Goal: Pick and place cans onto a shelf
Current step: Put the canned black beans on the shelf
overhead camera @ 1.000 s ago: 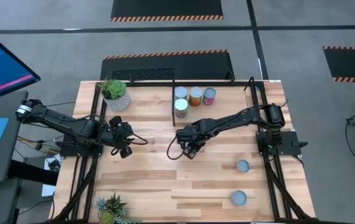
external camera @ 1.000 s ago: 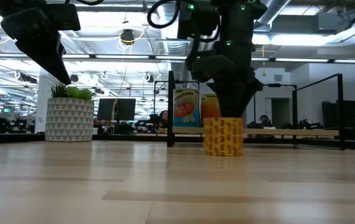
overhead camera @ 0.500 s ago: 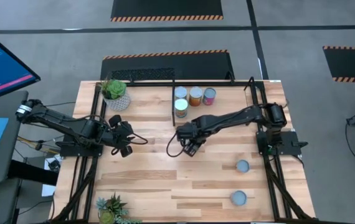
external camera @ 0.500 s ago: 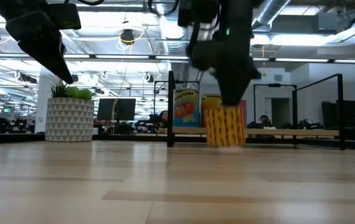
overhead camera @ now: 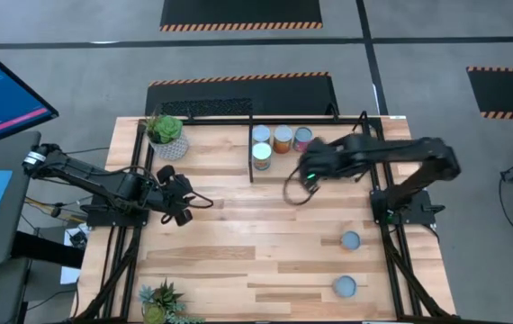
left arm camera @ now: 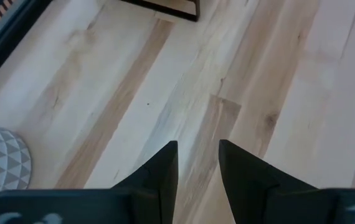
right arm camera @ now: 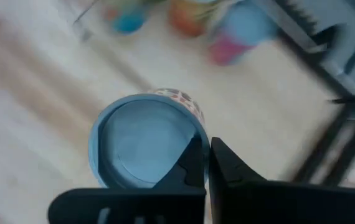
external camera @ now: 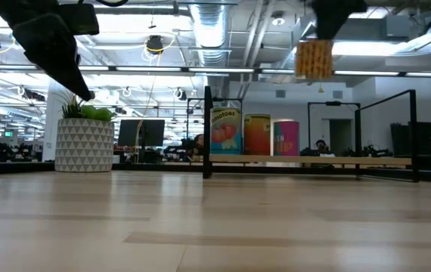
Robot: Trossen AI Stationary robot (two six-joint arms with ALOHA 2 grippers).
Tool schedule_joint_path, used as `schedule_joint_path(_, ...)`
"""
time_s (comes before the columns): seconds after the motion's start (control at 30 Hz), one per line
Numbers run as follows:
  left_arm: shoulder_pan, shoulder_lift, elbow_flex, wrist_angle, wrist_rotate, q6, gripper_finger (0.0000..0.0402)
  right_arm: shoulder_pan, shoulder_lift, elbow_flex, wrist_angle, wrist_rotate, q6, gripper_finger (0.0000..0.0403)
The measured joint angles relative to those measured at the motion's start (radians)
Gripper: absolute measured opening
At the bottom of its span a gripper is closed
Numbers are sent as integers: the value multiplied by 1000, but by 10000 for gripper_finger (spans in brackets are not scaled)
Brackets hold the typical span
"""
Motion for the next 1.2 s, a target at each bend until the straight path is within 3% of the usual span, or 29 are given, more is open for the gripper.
schedule_joint_path(0.23,0,0,0,-1,-38,6,105,-146,-188,-181,3,110,66,4)
schedule_joint_path(0.4,0,0,0,-4,-52,4,105,-280,-265,-370,108,67,-26,4)
schedule_joint_path(0.53,0,0,0,-2,-52,3,105,-387,-288,-467,298,-26,-224,4)
schedule_joint_path(0.67,0,0,0,-2,-52,-2,105,-477,-263,-487,449,-44,-482,4)
schedule_joint_path(0.8,0,0,0,-1,-52,-23,105,-584,-205,-489,479,-87,-651,4)
schedule_joint_path(1.2,0,0,0,-1,-52,-99,105,-748,16,-489,598,-170,-803,4)
